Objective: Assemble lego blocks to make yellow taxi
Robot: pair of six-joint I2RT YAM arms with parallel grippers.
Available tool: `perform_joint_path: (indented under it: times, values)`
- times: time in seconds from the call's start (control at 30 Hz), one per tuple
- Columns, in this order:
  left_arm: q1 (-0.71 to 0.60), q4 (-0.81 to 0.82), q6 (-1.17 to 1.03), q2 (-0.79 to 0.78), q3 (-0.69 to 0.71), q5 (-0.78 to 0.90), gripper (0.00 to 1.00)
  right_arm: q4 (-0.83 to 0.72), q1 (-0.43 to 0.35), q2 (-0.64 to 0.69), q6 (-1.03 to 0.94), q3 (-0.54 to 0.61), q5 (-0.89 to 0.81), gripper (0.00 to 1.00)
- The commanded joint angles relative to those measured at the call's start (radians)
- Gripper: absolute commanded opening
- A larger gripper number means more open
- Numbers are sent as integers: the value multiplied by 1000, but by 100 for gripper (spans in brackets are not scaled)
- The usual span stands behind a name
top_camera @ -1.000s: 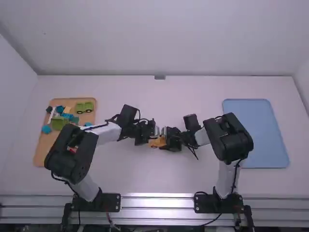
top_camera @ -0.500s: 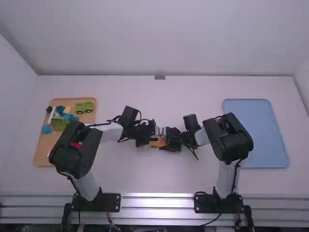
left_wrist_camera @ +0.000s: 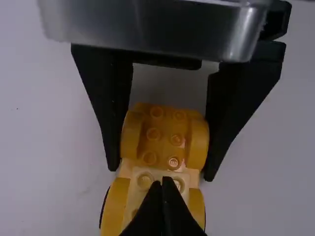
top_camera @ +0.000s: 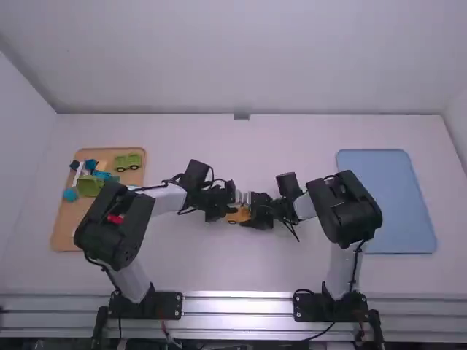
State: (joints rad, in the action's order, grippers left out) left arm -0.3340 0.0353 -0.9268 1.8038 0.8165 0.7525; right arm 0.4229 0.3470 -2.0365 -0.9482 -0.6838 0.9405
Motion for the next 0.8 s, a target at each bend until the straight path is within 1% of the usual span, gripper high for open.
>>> perform_joint_path:
  times: [0.0, 0.1, 0.2, 0.33, 0.37, 0.4, 0.43, 0.47, 0.5, 0.53, 0.57, 0.63, 0.67, 0.7, 0.77]
  values:
    - [0, 16, 16, 84, -30, -137, 2, -16, 1, -12, 10, 10, -14, 58]
    - [0, 13, 17, 97, -30, -137, 2, -16, 1, -12, 10, 10, -14, 58]
    - [3, 31, 18, 71, -14, -137, 2, -15, 1, -12, 10, 10, -14, 58]
    - [43, 70, 18, -36, 11, -115, 2, -13, 0, -12, 10, 10, -14, 58]
    - [66, 67, 24, -84, 21, -92, 2, -9, 0, -12, 9, 10, -14, 61]
    - [72, 65, 28, -95, 23, -84, 2, -8, 0, -12, 9, 10, -14, 61]
    - [95, 49, 59, -135, 29, -74, 6, -5, 0, -12, 9, 10, -14, 62]
    - [122, 25, 114, -175, 30, -71, 22, -3, 0, -12, 9, 10, -14, 62]
    - [147, 11, 161, -213, 29, -68, 30, -1, 0, -12, 9, 10, -14, 64]
    - [157, 8, 178, -226, 29, -69, 42, 0, 0, -12, 9, 10, -14, 66]
    - [175, 4, 214, -251, 29, -69, 99, 4, 0, -12, 10, 10, -16, 70]
    - [206, 10, 277, -295, 29, -73, 99, 25, 0, -11, 39, 10, -29, 85]
    - [212, 13, 290, -304, 29, -76, 99, 35, -1, -11, 55, 10, -32, 89]
    - [225, 20, 326, -324, 29, -92, 99, 62, -1, -5, 106, 10, -43, 98]
    - [245, 36, 420, -364, 29, -146, 99, 59, -9, 32, 168, 10, -87, 99]
